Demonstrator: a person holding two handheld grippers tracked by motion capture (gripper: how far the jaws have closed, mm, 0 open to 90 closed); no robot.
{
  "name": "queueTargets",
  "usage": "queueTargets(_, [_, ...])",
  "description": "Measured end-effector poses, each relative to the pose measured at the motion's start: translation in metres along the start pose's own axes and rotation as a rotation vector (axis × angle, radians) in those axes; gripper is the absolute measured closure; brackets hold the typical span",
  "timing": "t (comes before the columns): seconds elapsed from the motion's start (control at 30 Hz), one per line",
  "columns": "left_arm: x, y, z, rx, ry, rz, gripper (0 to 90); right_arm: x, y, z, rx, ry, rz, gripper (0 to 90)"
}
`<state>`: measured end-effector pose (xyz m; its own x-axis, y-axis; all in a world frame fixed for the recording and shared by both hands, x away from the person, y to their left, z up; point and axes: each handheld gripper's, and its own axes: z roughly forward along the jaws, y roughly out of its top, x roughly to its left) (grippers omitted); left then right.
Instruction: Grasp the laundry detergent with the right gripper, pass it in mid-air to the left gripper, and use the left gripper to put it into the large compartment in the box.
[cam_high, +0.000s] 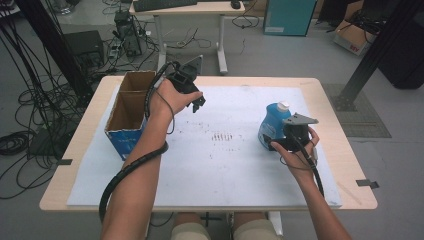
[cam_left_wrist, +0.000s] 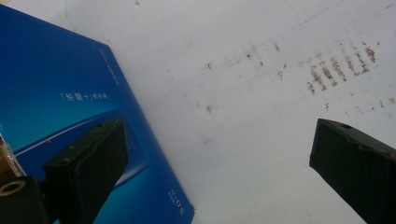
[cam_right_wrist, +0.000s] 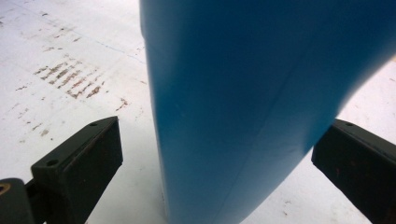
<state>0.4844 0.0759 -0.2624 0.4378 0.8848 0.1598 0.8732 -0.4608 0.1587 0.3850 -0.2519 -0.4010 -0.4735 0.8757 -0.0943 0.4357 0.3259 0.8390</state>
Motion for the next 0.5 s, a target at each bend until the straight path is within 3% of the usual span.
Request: queueTargets(0.5, [-0.0033,0.002,-0.0028,-0.005,-0.002,0.006,5.1,-0.0022,-0.003,0.0003,-0.013,-0.02,0.028,1.7])
